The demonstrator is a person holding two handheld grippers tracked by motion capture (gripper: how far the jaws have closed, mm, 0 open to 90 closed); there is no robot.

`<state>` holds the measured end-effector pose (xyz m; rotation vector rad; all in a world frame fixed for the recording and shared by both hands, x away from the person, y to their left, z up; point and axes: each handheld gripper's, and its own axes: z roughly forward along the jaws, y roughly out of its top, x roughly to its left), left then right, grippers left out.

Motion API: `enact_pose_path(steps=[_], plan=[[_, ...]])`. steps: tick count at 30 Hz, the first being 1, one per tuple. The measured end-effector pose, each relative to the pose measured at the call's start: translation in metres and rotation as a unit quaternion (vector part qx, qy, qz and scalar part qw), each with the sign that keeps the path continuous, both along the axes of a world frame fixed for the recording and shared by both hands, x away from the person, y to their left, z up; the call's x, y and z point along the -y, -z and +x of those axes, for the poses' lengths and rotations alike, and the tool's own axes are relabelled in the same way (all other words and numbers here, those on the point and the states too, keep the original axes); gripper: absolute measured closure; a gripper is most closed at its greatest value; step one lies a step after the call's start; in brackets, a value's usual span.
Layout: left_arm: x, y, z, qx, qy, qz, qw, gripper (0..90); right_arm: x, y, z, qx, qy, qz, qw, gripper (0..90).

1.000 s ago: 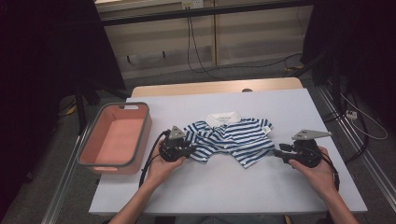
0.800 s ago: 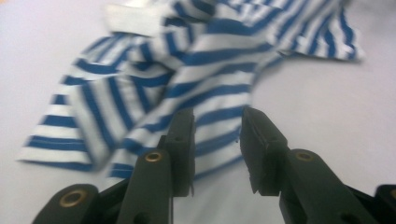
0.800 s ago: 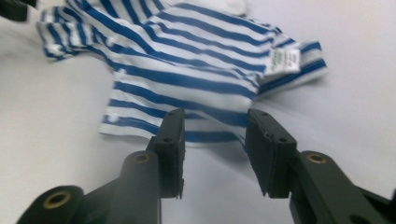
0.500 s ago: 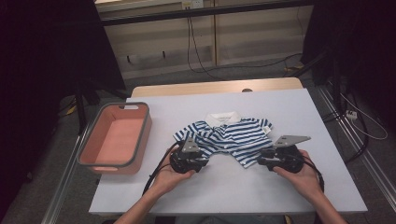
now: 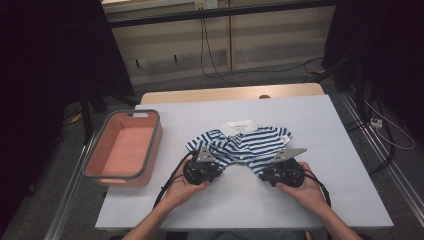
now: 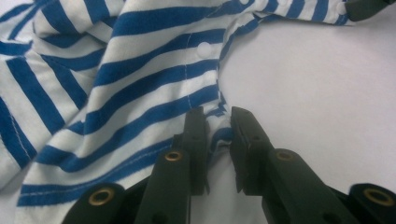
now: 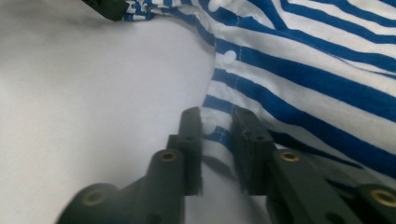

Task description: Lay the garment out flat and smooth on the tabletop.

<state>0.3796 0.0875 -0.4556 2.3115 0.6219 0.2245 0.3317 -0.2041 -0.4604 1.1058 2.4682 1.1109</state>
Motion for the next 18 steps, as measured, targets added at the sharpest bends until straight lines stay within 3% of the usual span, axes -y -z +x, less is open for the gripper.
enact_pose_path(steps=[6,8,14,15,18], plan=[[-0.004,-0.002,-0.011,-0.019,0.013,-0.007,0.9997,86.2,0.003,-0.003,-0.005,-0.004,-0.006,0.008,0.9999,85.5],[-0.004,-0.003,-0.015,-0.015,0.018,0.006,0.9997,86.8,0.006,-0.004,-0.01,-0.006,-0.009,0.01,0.9999,85.9],[-0.004,-0.004,-0.016,-0.026,0.025,0.001,0.9993,87.2,0.011,-0.006,-0.018,-0.007,-0.011,0.013,0.9998,86.1],[-0.004,-0.005,-0.019,-0.032,0.024,-0.008,0.9992,87.3,0.011,-0.007,-0.018,-0.009,-0.011,0.015,0.9998,86.2],[0.0,-0.007,-0.026,-0.044,0.037,-0.008,0.9983,87.5,0.012,-0.007,-0.021,-0.01,-0.01,0.016,0.9998,86.1]])
